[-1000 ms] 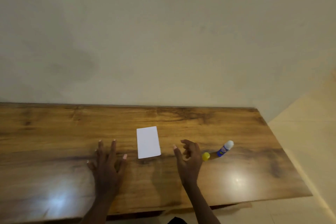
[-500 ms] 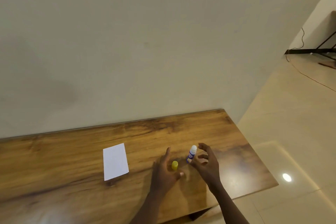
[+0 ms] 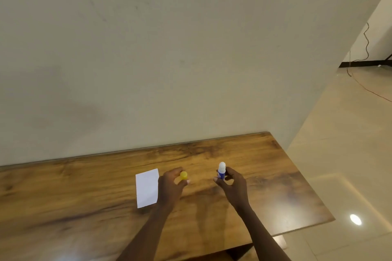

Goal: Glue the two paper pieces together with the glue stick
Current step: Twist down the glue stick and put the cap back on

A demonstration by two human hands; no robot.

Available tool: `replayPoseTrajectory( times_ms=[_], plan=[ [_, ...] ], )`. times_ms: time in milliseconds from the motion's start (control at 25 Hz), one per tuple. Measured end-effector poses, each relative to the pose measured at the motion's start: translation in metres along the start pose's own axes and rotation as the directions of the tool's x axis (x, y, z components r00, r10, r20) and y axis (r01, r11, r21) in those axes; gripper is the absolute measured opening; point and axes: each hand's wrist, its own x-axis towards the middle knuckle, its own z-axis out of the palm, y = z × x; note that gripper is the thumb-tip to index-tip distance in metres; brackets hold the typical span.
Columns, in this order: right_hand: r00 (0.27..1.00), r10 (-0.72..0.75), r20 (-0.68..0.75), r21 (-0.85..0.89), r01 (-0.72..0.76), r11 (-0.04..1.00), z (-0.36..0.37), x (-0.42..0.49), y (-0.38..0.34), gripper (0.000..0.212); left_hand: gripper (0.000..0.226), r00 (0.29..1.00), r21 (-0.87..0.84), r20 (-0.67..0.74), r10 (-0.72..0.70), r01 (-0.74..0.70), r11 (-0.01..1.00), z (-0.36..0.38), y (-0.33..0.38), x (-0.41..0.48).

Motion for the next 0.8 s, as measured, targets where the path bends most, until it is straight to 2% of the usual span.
replayPoseTrajectory(
  times_ms=[80,160,280,360,560,800],
  plan=[
    [0.997,-0.076,0.023,0.059,0.075,0.995,0.01,-0.003,-0.035,0.021,0.042,0.998,-0.121,-0.067,-0.01,0.002,0.993,-0.032,0.019,0.002],
    [0.991,-0.127,0.039,0.146,0.12,0.982,0.022,-0.009,-0.074,0.02,0.036,0.997,-0.216,-0.074,-0.004,-0.012,0.976,-0.063,0.042,-0.002],
    [0.975,-0.188,0.12,0.305,0.144,0.941,0.036,-0.021,-0.129,0.01,0.02,0.996,-0.263,-0.003,0.09,-0.087,0.961,-0.107,0.075,-0.015],
    [0.955,-0.242,0.17,0.372,0.165,0.913,0.044,-0.032,-0.162,0.008,0.016,0.988,-0.27,-0.006,0.152,-0.148,0.951,-0.137,0.096,-0.026],
    [0.916,-0.375,0.146,0.366,0.302,0.88,0.054,-0.047,-0.224,0.016,0.022,0.975,-0.291,-0.109,0.193,-0.217,0.932,-0.185,0.141,-0.04],
    [0.873,-0.481,0.087,0.309,0.435,0.846,0.049,-0.049,-0.262,0.02,0.018,0.958,-0.411,-0.048,0.281,-0.276,0.869,-0.206,0.177,-0.052]
  ],
)
